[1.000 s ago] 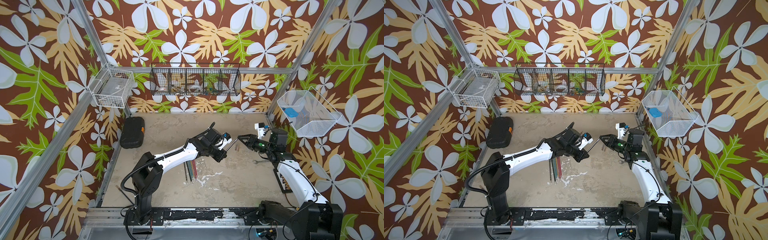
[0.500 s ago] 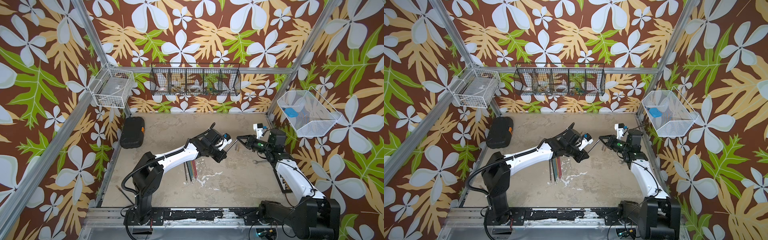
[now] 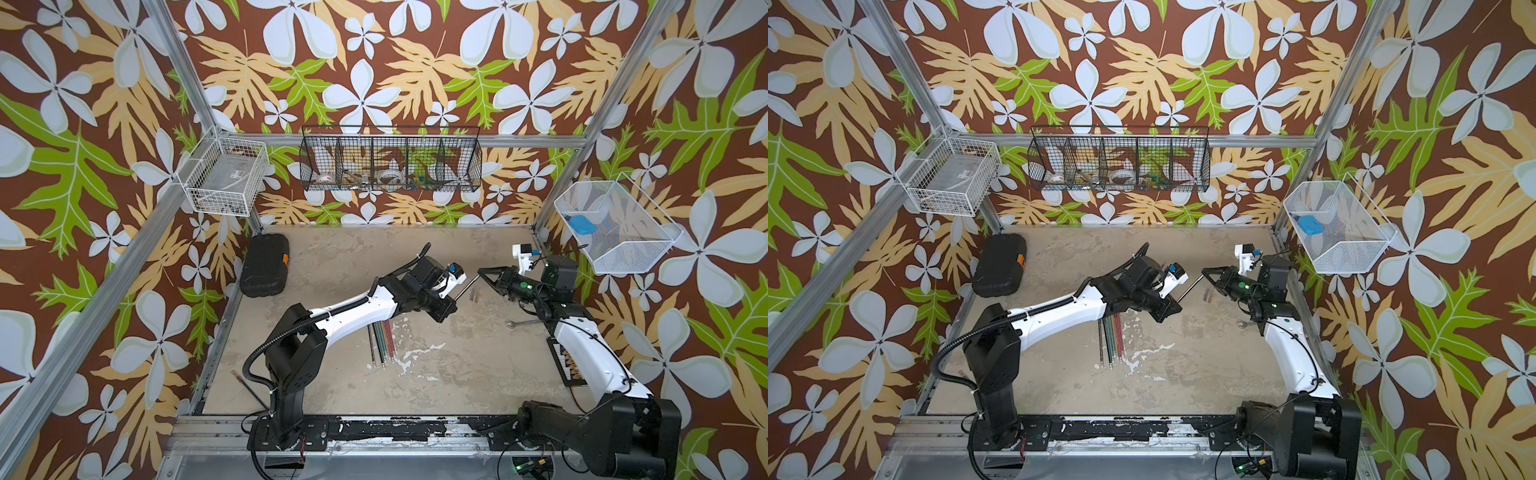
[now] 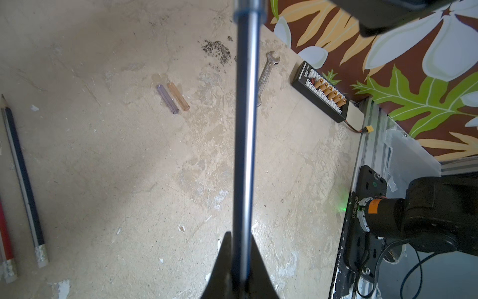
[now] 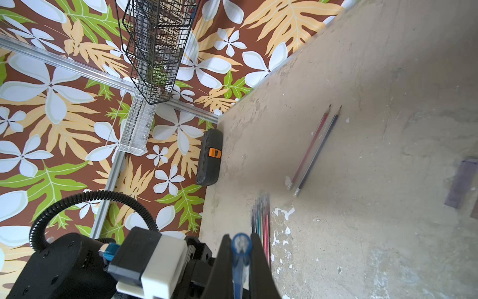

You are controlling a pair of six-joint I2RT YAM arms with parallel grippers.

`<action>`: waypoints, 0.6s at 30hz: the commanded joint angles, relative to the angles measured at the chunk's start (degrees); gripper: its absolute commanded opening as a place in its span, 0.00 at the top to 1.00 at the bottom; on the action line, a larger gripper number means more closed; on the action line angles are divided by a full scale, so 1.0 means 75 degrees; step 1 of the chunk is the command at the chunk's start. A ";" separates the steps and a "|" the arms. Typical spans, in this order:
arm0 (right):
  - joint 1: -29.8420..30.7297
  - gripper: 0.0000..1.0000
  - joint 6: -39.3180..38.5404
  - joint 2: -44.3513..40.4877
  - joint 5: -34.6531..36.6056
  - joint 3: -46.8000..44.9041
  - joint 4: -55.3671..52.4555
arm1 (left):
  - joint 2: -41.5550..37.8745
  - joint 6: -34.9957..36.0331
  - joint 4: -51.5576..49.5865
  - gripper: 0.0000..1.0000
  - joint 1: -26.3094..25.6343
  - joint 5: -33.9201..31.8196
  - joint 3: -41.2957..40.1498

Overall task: Remove the protective cover of the pencils
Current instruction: Remove the protective sleeve from the pencil, then place the protective sleeve at the center of the board.

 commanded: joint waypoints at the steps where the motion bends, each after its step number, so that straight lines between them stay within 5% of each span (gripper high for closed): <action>1: -0.0296 1.00 -0.0095 0.0195 0.0936 0.0252 0.0512 | -0.0154 0.0044 -0.0492 1.00 -0.0013 0.0121 -0.0008; 11: -0.0454 1.00 -0.0522 0.0739 0.1440 0.1072 -0.0045 | -0.0300 0.0079 -0.0485 1.00 -0.0033 0.0054 -0.0050; 18: -0.0431 1.00 -0.1463 0.1546 0.3879 0.0453 -0.1499 | -0.0322 0.0074 -0.0498 1.00 -0.0024 0.0027 -0.0020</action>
